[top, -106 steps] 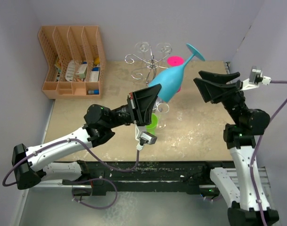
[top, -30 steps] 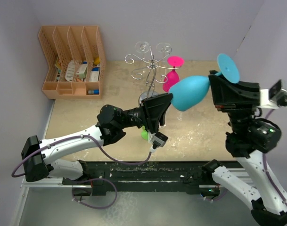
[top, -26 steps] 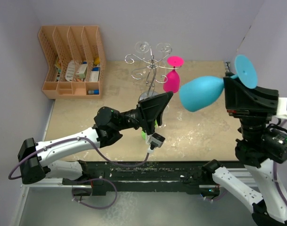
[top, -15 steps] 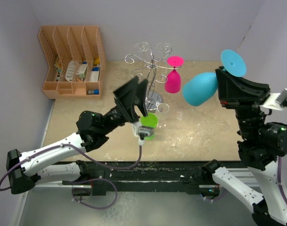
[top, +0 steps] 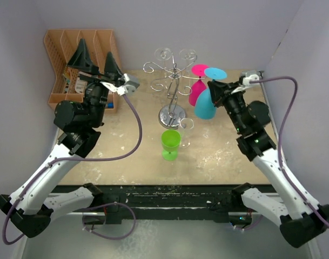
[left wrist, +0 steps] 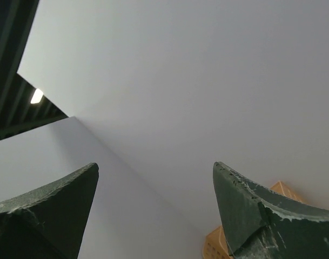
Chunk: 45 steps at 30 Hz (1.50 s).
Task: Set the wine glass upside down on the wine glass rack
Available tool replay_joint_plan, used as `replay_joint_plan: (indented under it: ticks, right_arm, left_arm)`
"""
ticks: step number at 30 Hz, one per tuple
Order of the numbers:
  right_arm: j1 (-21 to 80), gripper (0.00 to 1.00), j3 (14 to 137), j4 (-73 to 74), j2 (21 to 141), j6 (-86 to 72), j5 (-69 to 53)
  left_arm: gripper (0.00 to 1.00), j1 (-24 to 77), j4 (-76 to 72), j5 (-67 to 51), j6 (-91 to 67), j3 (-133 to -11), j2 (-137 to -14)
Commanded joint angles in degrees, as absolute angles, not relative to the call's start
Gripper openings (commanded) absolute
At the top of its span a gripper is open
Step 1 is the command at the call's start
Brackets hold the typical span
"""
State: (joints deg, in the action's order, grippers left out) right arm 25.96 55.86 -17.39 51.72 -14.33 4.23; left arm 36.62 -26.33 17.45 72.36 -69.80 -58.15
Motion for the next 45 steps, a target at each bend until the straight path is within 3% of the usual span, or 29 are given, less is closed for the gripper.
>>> replay_joint_plan:
  ticks: [1,12,45]
  right_arm:
    - [19.90,0.00,53.71,-29.14,55.53,-14.69,-1.67]
    - [19.80,0.00,45.11,-41.03,59.61,-11.60,-6.46]
    - [25.31,0.00,47.29,-52.26,72.73,-7.40,-9.38]
  left_arm:
    - [0.89,37.12,-23.35,18.93,67.91,-69.79,-57.65]
    - [0.89,36.69,-19.41,18.99,66.01,-65.76,-52.50]
    - [0.88,33.98,-11.65,18.06,60.90,-65.17,-50.62]
